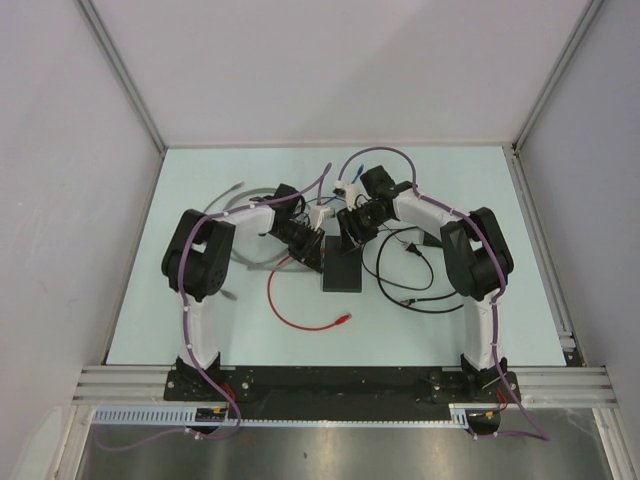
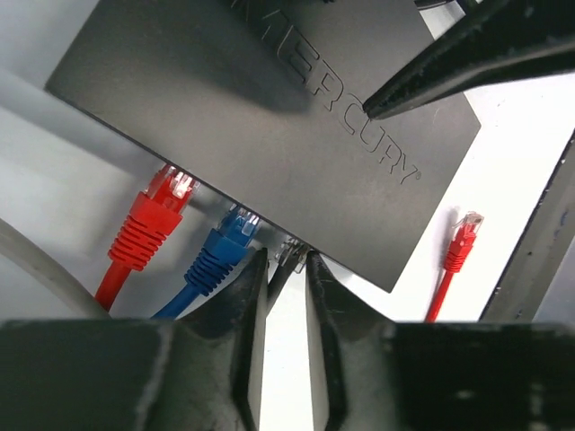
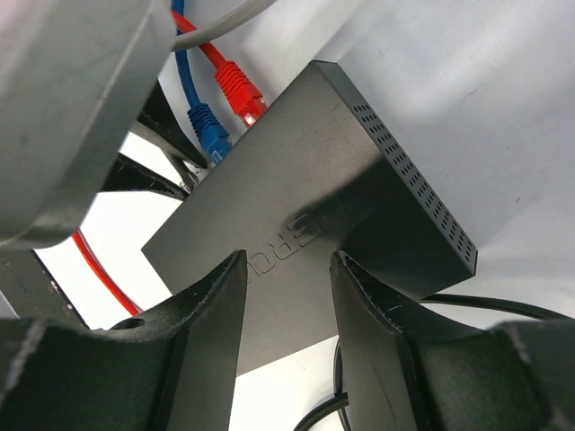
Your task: Pull the plug from the switch port
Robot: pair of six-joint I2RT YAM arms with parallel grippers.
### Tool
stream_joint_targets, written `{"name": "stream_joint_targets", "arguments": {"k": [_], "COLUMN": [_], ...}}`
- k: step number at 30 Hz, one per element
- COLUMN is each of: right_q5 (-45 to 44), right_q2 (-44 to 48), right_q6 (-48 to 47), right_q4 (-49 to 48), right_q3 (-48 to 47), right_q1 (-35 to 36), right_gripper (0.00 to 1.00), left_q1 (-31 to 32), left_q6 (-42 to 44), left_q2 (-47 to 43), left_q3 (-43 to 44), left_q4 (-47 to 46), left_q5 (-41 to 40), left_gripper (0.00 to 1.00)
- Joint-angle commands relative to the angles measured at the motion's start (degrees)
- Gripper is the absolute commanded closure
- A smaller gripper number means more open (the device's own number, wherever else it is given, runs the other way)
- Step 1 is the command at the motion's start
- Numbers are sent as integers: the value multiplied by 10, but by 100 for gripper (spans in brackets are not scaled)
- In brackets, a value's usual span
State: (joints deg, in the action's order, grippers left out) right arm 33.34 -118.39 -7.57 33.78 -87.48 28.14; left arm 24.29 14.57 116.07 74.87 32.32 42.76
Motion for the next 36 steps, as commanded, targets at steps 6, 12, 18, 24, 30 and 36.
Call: {"name": "stream_joint_targets", "arguments": {"k": [6, 12, 18, 24, 30, 36], "right_q5": [-57, -58, -58, -58, -60, -61], "right_q2": [-29, -29, -29, -33, -26, -24], "right_q6": [-17, -19, -20, -23, -27, -30], "right_q4": [23, 25, 25, 27, 29, 25], "right_q3": [10, 9, 9, 8, 19, 27], "right_q1": [6, 7, 7, 9, 7, 7], "right_gripper": [51, 51, 51, 51, 50, 51], "left_q1": [15, 20, 19, 6, -19, -23], "left_q6": [-28, 0, 0, -27, -45, -53], "left_q2": [32, 64, 43, 73, 98, 107], "left_q3": [18, 52, 54, 103, 99, 103], "left_q4": [-13, 55, 58, 100, 105, 115], "left_q5": [-70, -137, -181, -145, -88, -114], "left_gripper": [96, 100, 100, 100, 100, 100]}}
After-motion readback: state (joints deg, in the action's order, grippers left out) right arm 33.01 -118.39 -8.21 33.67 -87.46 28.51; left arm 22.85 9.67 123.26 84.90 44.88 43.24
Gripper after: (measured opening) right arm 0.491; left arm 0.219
